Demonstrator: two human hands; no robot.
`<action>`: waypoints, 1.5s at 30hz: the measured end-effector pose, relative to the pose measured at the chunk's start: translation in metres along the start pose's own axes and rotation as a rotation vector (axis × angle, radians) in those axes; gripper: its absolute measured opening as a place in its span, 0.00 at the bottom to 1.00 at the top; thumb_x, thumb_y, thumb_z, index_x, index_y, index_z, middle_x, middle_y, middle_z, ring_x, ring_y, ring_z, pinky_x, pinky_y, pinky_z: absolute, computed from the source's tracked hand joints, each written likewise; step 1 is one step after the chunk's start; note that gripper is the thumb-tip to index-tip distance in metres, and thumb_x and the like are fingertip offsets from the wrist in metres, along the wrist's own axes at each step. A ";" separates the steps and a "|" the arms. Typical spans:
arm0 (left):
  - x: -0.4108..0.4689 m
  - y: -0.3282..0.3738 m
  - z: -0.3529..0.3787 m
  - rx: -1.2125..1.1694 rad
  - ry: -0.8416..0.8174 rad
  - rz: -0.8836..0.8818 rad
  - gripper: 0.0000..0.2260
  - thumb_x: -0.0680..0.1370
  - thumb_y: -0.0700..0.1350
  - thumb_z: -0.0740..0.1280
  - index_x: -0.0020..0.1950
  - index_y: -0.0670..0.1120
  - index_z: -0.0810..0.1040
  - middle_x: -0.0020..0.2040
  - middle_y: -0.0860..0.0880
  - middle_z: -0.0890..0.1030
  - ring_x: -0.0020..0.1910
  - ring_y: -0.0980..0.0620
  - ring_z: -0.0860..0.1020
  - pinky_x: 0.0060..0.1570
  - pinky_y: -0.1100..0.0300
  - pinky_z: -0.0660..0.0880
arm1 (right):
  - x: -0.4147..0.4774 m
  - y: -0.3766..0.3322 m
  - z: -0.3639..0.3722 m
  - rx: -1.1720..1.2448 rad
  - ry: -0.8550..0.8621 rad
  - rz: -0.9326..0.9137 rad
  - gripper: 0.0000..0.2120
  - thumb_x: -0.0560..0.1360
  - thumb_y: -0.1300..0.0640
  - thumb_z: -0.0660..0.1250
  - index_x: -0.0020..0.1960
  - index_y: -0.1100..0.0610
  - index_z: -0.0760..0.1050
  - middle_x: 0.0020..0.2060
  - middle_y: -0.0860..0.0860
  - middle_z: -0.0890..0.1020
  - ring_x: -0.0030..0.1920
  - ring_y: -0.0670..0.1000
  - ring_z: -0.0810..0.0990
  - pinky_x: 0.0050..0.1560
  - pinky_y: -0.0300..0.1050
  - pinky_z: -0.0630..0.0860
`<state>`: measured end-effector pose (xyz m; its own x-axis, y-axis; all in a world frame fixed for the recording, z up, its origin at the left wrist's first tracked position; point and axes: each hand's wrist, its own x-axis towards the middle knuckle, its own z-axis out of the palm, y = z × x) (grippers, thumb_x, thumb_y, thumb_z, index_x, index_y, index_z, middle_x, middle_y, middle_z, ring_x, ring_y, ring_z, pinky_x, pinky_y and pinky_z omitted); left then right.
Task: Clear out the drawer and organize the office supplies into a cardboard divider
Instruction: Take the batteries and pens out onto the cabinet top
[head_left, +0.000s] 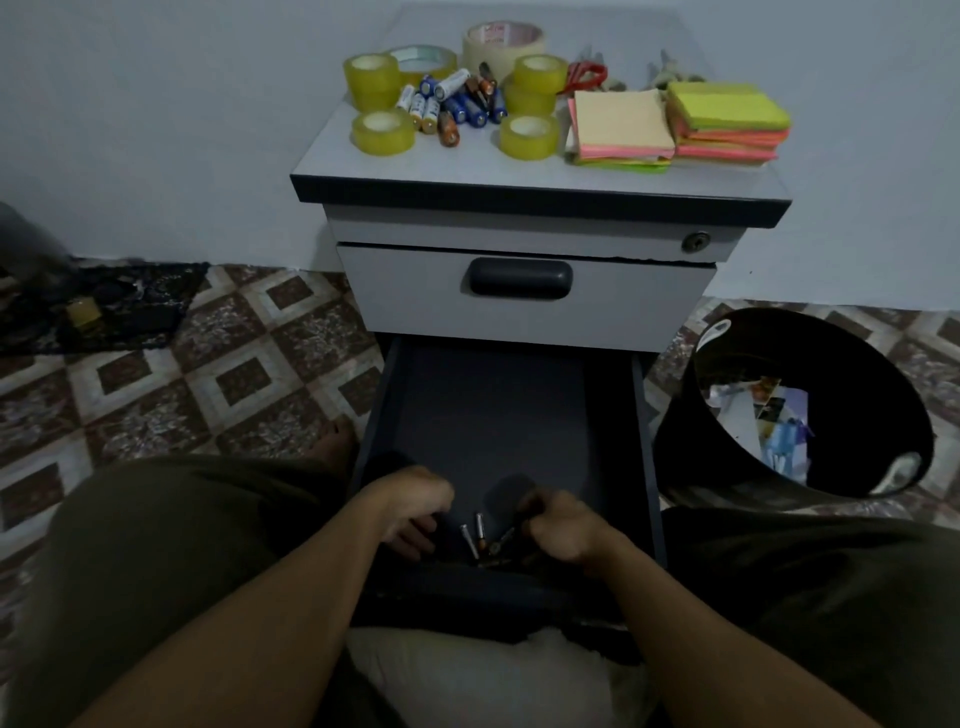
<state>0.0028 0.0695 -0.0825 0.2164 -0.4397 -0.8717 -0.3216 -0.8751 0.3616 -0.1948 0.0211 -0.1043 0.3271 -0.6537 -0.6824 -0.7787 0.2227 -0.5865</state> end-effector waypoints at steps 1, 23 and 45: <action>0.001 0.000 -0.001 0.031 0.026 0.006 0.15 0.78 0.45 0.61 0.64 0.44 0.71 0.52 0.43 0.78 0.45 0.44 0.82 0.40 0.54 0.80 | 0.001 0.000 0.000 0.003 0.004 -0.003 0.14 0.76 0.66 0.62 0.59 0.57 0.76 0.51 0.57 0.82 0.42 0.54 0.84 0.41 0.46 0.83; 0.005 0.002 0.011 -0.124 -0.064 0.032 0.05 0.78 0.42 0.61 0.48 0.43 0.75 0.40 0.45 0.77 0.40 0.42 0.81 0.49 0.51 0.76 | 0.014 0.005 0.011 0.114 0.055 -0.030 0.10 0.72 0.65 0.64 0.46 0.53 0.79 0.43 0.57 0.85 0.42 0.57 0.86 0.46 0.53 0.84; 0.019 0.003 0.023 0.076 0.291 0.273 0.10 0.71 0.43 0.77 0.37 0.44 0.77 0.34 0.45 0.83 0.32 0.48 0.84 0.31 0.57 0.80 | 0.036 0.011 0.002 -0.084 0.306 -0.156 0.20 0.70 0.54 0.77 0.60 0.54 0.77 0.55 0.53 0.82 0.52 0.51 0.81 0.56 0.43 0.79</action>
<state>-0.0152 0.0628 -0.1054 0.3623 -0.7023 -0.6128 -0.4680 -0.7057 0.5320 -0.1907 0.0020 -0.1362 0.2797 -0.8646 -0.4175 -0.7778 0.0509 -0.6265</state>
